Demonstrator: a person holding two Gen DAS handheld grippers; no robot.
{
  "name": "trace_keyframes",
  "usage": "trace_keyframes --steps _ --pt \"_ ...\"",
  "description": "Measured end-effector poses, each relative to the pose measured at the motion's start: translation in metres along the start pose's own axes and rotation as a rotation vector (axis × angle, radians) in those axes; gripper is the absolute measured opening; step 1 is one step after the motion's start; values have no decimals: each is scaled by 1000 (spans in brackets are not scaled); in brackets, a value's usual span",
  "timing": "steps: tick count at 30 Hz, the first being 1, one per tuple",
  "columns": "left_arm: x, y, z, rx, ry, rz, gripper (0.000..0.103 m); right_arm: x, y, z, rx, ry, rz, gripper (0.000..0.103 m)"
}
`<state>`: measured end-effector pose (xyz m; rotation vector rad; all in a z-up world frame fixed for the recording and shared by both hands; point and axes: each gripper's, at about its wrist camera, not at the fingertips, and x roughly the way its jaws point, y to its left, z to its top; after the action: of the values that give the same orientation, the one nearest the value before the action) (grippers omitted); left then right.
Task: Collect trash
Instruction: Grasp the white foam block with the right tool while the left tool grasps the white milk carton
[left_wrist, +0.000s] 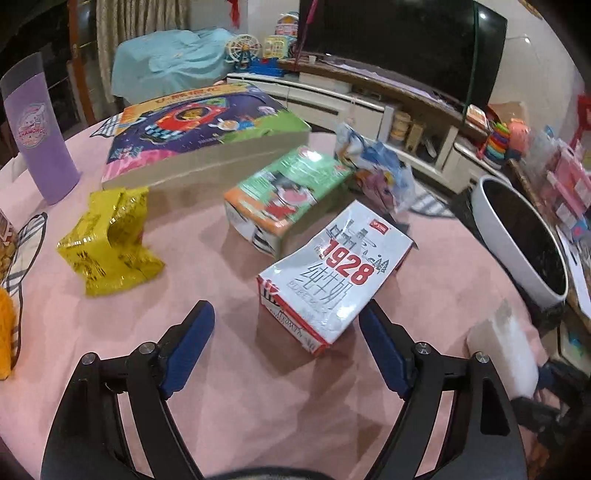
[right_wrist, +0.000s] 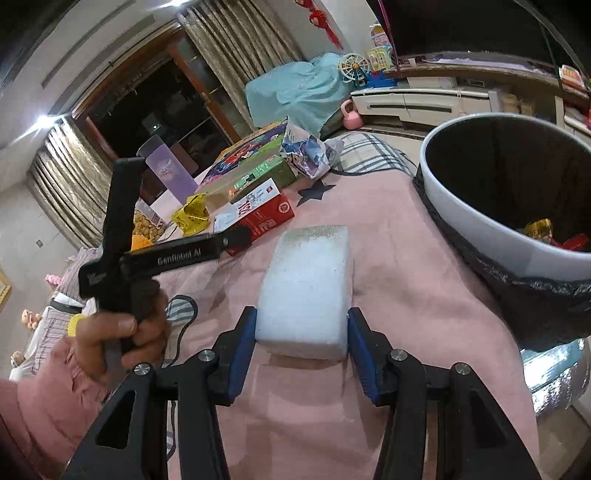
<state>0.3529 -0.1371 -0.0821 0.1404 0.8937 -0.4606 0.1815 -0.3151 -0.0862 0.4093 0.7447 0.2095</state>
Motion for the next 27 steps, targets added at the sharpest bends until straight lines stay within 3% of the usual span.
trace_keyframes --steps 2,4,5,7,8,15,18,24,26,27 --pt "3 2 2 -14 4 -25 79 3 -4 0 17 13 8 50" --pt "4 -1 1 0 9 -42 55 7 -3 2 10 27 -4 51" --pt "4 -5 2 17 7 -49 50 8 0 3 -1 31 -11 51" --pt "2 -10 0 48 2 -59 17 10 4 4 -19 34 -27 51" --pt "2 -14 -2 65 7 -61 14 11 4 3 -21 34 -28 51" --pt "-30 -20 -23 37 -47 -36 10 0 -1 1 4 1 27 50" --pt "-54 -20 -45 -30 -34 -45 9 -12 5 -3 -23 -29 19 50" --pt "-83 -39 -100 -60 32 -53 10 -23 -4 -23 34 8 57 50" --pt "-89 -40 -112 -53 46 -38 20 -28 -10 -27 57 6 70 50" --pt "-92 -40 -114 -46 42 -36 34 -31 -12 -28 60 6 71 50"
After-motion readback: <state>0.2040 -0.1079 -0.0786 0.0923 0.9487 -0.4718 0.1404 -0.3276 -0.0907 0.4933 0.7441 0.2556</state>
